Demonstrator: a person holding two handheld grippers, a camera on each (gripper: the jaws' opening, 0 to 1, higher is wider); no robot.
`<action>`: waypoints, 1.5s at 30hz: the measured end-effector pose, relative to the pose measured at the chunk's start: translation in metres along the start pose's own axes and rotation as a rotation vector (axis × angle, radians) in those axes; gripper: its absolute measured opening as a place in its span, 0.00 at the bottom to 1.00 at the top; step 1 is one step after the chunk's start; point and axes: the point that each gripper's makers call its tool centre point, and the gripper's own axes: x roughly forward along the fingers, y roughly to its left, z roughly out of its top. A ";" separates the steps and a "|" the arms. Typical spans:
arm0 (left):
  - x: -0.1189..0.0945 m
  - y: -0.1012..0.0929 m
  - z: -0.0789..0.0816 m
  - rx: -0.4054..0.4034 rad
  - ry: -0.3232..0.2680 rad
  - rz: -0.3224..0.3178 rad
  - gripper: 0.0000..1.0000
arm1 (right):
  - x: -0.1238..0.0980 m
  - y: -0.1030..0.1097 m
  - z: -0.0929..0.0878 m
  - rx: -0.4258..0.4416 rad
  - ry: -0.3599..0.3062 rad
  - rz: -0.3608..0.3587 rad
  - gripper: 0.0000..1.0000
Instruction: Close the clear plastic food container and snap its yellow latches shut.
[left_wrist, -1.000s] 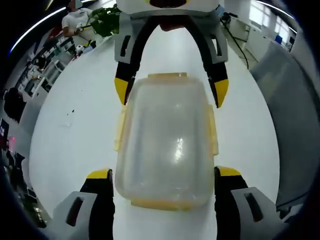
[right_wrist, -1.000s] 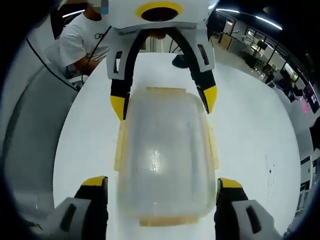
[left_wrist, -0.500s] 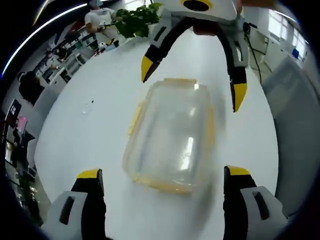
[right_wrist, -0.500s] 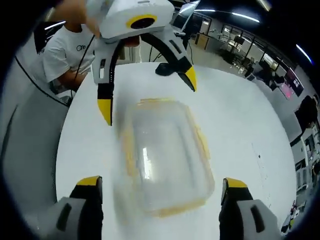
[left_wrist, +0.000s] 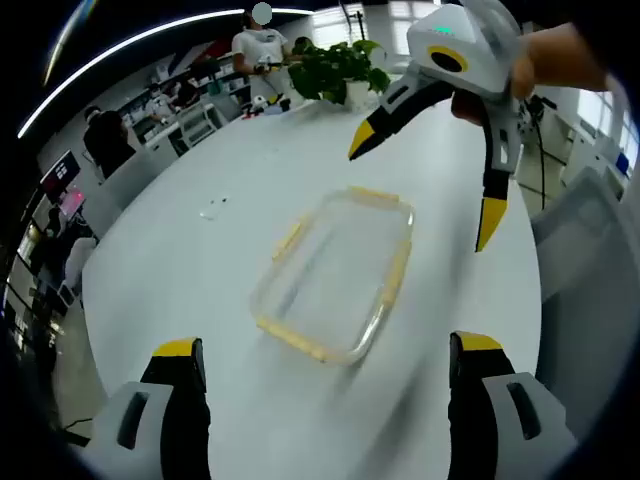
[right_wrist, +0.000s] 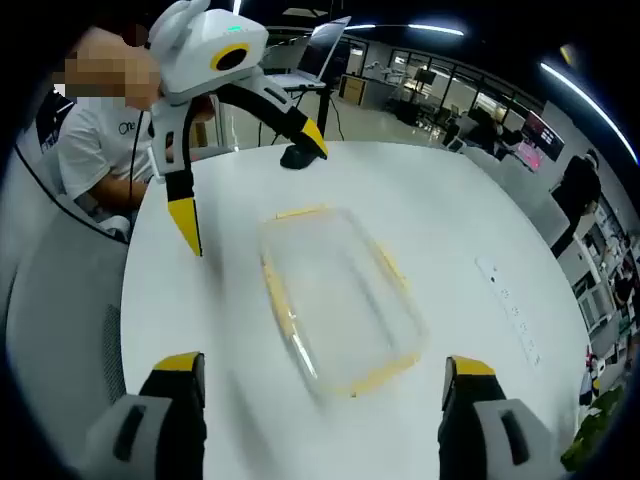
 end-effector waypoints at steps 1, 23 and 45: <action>-0.003 -0.001 -0.001 -0.005 -0.002 0.005 0.99 | -0.004 0.001 0.001 0.016 -0.013 -0.019 0.99; -0.076 -0.043 -0.010 -0.044 -0.095 0.097 0.99 | -0.079 0.037 -0.017 0.224 -0.161 -0.217 0.99; -0.160 -0.099 -0.073 -0.295 -0.135 0.197 0.99 | -0.166 0.099 -0.078 0.419 -0.203 -0.305 0.99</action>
